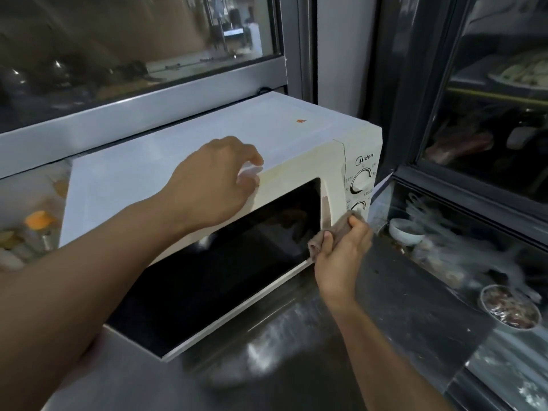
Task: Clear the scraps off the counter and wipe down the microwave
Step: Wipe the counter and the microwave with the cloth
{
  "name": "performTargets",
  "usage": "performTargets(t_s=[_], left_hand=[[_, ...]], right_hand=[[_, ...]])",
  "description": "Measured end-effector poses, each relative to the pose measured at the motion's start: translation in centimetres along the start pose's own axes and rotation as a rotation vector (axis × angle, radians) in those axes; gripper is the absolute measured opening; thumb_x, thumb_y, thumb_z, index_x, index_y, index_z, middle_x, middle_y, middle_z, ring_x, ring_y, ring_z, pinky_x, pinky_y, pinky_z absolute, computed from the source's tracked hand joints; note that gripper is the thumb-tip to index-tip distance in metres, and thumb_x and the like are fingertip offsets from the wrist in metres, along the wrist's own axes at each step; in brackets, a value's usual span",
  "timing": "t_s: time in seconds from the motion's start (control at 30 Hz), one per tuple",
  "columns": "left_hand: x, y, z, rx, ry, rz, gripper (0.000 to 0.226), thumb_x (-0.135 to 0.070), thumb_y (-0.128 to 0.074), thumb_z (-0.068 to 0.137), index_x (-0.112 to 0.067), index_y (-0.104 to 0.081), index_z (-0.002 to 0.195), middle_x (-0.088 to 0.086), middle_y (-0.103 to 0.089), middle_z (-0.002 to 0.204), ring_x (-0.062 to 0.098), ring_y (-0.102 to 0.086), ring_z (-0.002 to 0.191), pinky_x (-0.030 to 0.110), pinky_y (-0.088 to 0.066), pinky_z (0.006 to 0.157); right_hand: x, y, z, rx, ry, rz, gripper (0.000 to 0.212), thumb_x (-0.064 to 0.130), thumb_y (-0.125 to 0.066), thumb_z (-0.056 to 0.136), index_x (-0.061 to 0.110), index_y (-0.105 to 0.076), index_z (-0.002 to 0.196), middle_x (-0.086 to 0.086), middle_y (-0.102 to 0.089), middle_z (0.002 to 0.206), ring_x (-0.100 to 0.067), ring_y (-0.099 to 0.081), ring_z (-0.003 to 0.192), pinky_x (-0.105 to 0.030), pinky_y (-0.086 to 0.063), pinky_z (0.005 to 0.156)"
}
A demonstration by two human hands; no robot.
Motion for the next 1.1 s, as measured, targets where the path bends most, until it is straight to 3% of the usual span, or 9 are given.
performTargets(t_s=[0.17, 0.3, 0.47, 0.57, 0.63, 0.73, 0.8, 0.97, 1.1], left_hand=[[1.6, 1.5, -3.3, 0.061, 0.018, 0.095, 0.025, -0.026, -0.053, 0.087, -0.022, -0.06, 0.111, 0.0, -0.057, 0.118, 0.025, -0.05, 0.109, 0.042, -0.042, 0.092], [3.5, 2.7, -6.2, 0.071, 0.076, 0.143, 0.025, -0.029, -0.058, 0.084, -0.022, -0.06, 0.108, 0.001, -0.056, 0.114, 0.025, -0.05, 0.106, 0.042, -0.044, 0.087], [6.1, 3.1, -9.7, 0.068, 0.126, 0.163, 0.04, -0.035, -0.064, 0.082, -0.027, -0.057, 0.12, -0.001, -0.054, 0.116, 0.023, -0.049, 0.105, 0.037, -0.042, 0.083], [6.4, 2.8, -10.6, 0.03, 0.15, 0.107, 0.044, -0.033, -0.065, 0.082, -0.027, -0.056, 0.125, -0.002, -0.051, 0.122, 0.023, -0.047, 0.107, 0.038, -0.04, 0.085], [6.3, 2.6, -10.8, -0.004, 0.162, 0.087, 0.044, -0.031, -0.066, 0.082, -0.025, -0.058, 0.124, -0.002, -0.052, 0.122, 0.022, -0.046, 0.105, 0.038, -0.039, 0.084], [6.2, 2.3, -10.7, -0.034, 0.185, 0.077, 0.043, -0.028, -0.068, 0.081, -0.024, -0.059, 0.123, -0.002, -0.053, 0.121, 0.022, -0.046, 0.104, 0.038, -0.038, 0.084], [6.2, 2.3, -10.6, -0.048, 0.196, 0.063, 0.043, -0.026, -0.069, 0.08, -0.023, -0.06, 0.122, -0.001, -0.055, 0.121, 0.023, -0.047, 0.103, 0.038, -0.037, 0.084], [5.8, 2.5, -11.2, -0.062, 0.223, 0.039, 0.045, -0.025, -0.069, 0.081, -0.02, -0.059, 0.125, 0.0, -0.056, 0.122, 0.023, -0.047, 0.106, 0.039, -0.04, 0.088], [5.6, 2.9, -12.7, -0.074, 0.281, -0.043, 0.049, -0.019, -0.071, 0.079, -0.017, -0.057, 0.126, 0.001, -0.059, 0.125, 0.024, -0.048, 0.115, 0.043, -0.041, 0.098]], right_hand=[[7.4, 1.6, 3.4, -0.043, 0.262, -0.035, 0.038, -0.003, -0.058, 0.082, -0.001, -0.048, 0.118, -0.016, -0.046, 0.129, -0.03, -0.04, 0.122, -0.023, -0.023, 0.105], [10.0, 1.8, 4.2, 0.027, 0.303, -0.124, 0.046, -0.003, -0.055, 0.08, -0.001, -0.047, 0.125, -0.014, -0.039, 0.137, -0.031, -0.03, 0.133, -0.038, -0.016, 0.115], [10.9, 2.3, 3.8, 0.268, 0.528, -0.225, 0.052, -0.006, -0.047, 0.081, 0.001, -0.046, 0.133, -0.015, -0.038, 0.143, -0.03, -0.028, 0.134, -0.011, -0.002, 0.111], [11.6, 2.8, 6.1, 0.419, 0.643, -0.274, 0.034, 0.014, -0.046, 0.091, -0.001, -0.059, 0.119, -0.017, -0.054, 0.129, -0.036, -0.043, 0.125, -0.037, -0.023, 0.115], [11.9, 3.2, 7.1, 0.437, 0.7, -0.277, 0.045, 0.031, -0.04, 0.095, -0.004, -0.064, 0.11, -0.017, -0.061, 0.118, -0.035, -0.05, 0.118, -0.047, -0.034, 0.107], [11.7, 2.5, 7.2, 0.335, 0.769, -0.328, 0.023, 0.001, -0.056, 0.086, -0.004, -0.065, 0.107, -0.019, -0.062, 0.113, -0.037, -0.054, 0.112, -0.051, -0.038, 0.101], [11.5, 1.4, 6.0, 0.304, 0.784, -0.297, 0.033, -0.016, -0.061, 0.076, -0.002, -0.066, 0.105, -0.017, -0.063, 0.11, -0.036, -0.054, 0.11, -0.049, -0.04, 0.1], [13.8, -0.9, 0.1, 0.306, 0.838, -0.118, 0.039, -0.024, -0.06, 0.066, 0.001, -0.064, 0.096, -0.01, -0.061, 0.102, -0.026, -0.05, 0.108, -0.015, -0.021, 0.109], [15.4, -1.3, -2.5, 0.506, 0.94, -0.128, 0.047, -0.023, -0.062, 0.062, 0.001, -0.061, 0.102, -0.011, -0.061, 0.11, -0.027, -0.048, 0.114, -0.017, -0.023, 0.108]])
Point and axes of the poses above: each hand's wrist, its own z-axis towards the middle knuckle, its own y-axis out of the back of the hand, x = y × z, the point moved 4 cm from there along z, towards the middle knuckle
